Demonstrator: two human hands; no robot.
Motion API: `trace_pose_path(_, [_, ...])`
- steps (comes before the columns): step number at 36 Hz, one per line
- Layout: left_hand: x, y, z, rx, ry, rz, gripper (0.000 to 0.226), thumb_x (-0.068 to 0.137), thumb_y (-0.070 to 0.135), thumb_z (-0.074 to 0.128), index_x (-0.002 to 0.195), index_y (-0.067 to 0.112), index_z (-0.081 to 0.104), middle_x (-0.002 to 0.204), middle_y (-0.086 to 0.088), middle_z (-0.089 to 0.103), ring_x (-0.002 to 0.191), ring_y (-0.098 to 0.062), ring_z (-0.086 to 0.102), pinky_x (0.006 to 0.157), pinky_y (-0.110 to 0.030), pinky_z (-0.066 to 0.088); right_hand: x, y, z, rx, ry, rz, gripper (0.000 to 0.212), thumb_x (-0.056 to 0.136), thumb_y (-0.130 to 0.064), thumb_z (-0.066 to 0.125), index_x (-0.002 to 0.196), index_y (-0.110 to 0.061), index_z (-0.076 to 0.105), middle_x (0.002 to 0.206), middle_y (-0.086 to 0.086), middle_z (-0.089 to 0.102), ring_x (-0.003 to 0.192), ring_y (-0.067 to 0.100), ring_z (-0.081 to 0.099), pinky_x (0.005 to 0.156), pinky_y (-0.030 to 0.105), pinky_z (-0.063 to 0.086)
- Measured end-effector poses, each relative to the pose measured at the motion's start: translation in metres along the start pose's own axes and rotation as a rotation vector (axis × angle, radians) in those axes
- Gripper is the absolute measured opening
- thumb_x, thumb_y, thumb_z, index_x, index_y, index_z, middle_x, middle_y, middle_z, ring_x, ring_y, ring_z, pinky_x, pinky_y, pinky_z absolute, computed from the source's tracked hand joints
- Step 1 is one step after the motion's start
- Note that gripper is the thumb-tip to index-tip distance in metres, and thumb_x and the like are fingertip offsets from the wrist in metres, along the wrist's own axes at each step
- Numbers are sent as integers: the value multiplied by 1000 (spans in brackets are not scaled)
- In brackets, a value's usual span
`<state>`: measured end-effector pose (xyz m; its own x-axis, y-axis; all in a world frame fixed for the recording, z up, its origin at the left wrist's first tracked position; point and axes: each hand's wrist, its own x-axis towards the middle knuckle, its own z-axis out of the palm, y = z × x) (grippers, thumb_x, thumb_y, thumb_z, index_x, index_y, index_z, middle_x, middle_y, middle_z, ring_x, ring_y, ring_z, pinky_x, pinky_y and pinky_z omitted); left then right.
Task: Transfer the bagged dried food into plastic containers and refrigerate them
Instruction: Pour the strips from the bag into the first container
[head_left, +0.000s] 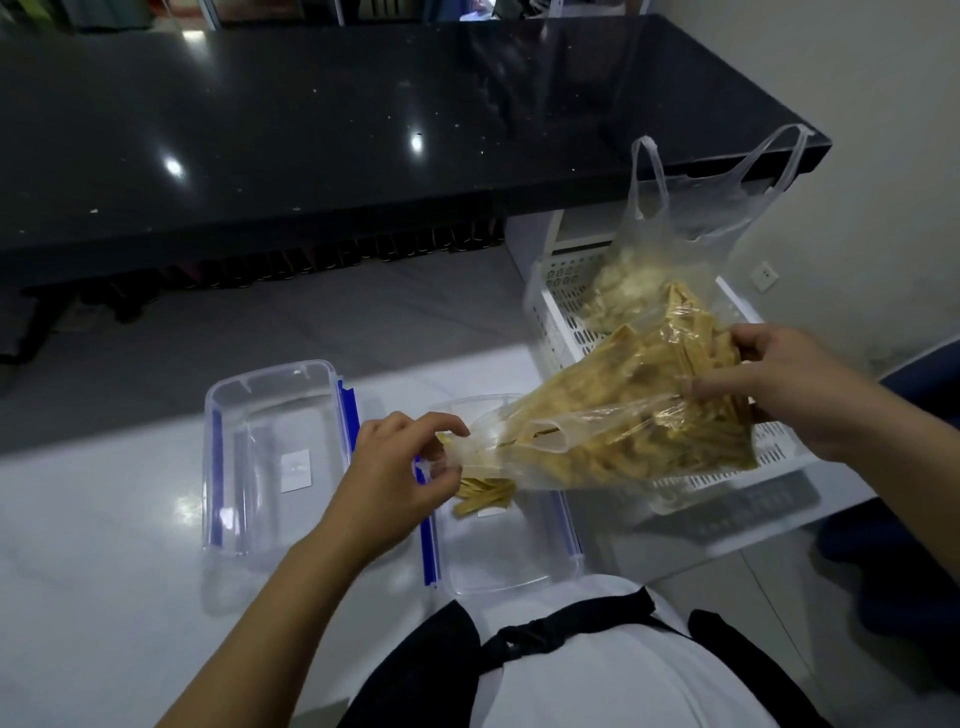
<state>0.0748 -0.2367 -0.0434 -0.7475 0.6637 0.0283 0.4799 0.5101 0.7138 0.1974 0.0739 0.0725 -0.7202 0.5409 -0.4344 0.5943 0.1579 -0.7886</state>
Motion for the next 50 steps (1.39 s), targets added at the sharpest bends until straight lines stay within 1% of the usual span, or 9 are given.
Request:
trace_pose_path(5, [3, 10, 13, 8, 253, 34, 15, 89, 21, 71, 95, 34, 67, 73, 18, 52, 82, -17, 51, 83, -30, 37, -3, 0, 6, -3, 11, -13, 28, 76, -2, 78, 98, -14, 67, 100, 10, 70, 90, 30, 67, 66, 39, 54])
trace_pose_path(10, [0, 1, -5, -279, -74, -81, 13, 81, 59, 57, 87, 50, 65, 100, 18, 61, 103, -7, 57, 94, -33, 48, -1, 4, -2, -7, 31, 23, 33, 72, -5, 80, 101, -12, 68, 103, 13, 71, 94, 33, 67, 71, 43, 55])
trace_pose_path(15, [-2, -7, -14, -285, -248, 20, 17, 76, 58, 68, 87, 45, 66, 115, 29, 53, 119, 3, 46, 99, -24, 42, -2, 2, -1, -31, 30, 11, 37, 70, -7, 82, 103, -16, 67, 105, 8, 69, 96, 32, 65, 70, 41, 54])
trace_pose_path(21, [-4, -16, 0, 8, 61, 67, 16, 79, 53, 65, 72, 43, 55, 125, 28, 47, 128, -1, 34, 108, -30, 20, -7, -1, 6, -9, 26, -13, 31, 72, -6, 81, 98, -16, 67, 102, 8, 69, 93, 29, 66, 64, 36, 51])
trace_pose_path(28, [-13, -15, 6, -133, 117, 64, 13, 83, 55, 69, 82, 49, 58, 108, 37, 58, 115, 14, 49, 102, -19, 34, -15, -5, 5, -9, 31, -69, 32, 72, -7, 81, 98, -19, 68, 105, 5, 69, 93, 29, 66, 69, 40, 54])
trace_pose_path(36, [-17, -6, 10, -272, 233, -44, 15, 78, 42, 68, 88, 31, 69, 102, 20, 68, 101, -4, 64, 91, -14, 46, -14, -6, 14, -10, 28, -35, 28, 74, -2, 79, 95, -17, 67, 102, 9, 68, 89, 30, 67, 68, 39, 55])
trace_pose_path(41, [-18, -8, 12, -206, 294, -40, 15, 83, 32, 70, 94, 21, 72, 93, 11, 71, 89, -10, 68, 86, -24, 54, -12, -6, 15, -34, 22, -17, 28, 73, -3, 80, 94, -15, 66, 101, 11, 69, 88, 30, 67, 67, 39, 54])
trace_pose_path(46, [-17, -13, 11, -128, 325, 27, 30, 85, 41, 61, 101, 20, 76, 98, 18, 68, 92, 1, 63, 101, -35, 47, -12, -7, 11, -24, 37, -39, 31, 72, -6, 81, 95, -19, 65, 102, 7, 68, 90, 29, 67, 70, 40, 55])
trace_pose_path(50, [-16, -22, 14, -36, 317, 40, 22, 85, 26, 71, 105, 18, 77, 98, 13, 70, 96, -1, 59, 97, -41, 50, -9, -3, 20, -86, 9, -29, 30, 73, -3, 80, 94, -19, 66, 103, 11, 68, 91, 32, 67, 81, 51, 57])
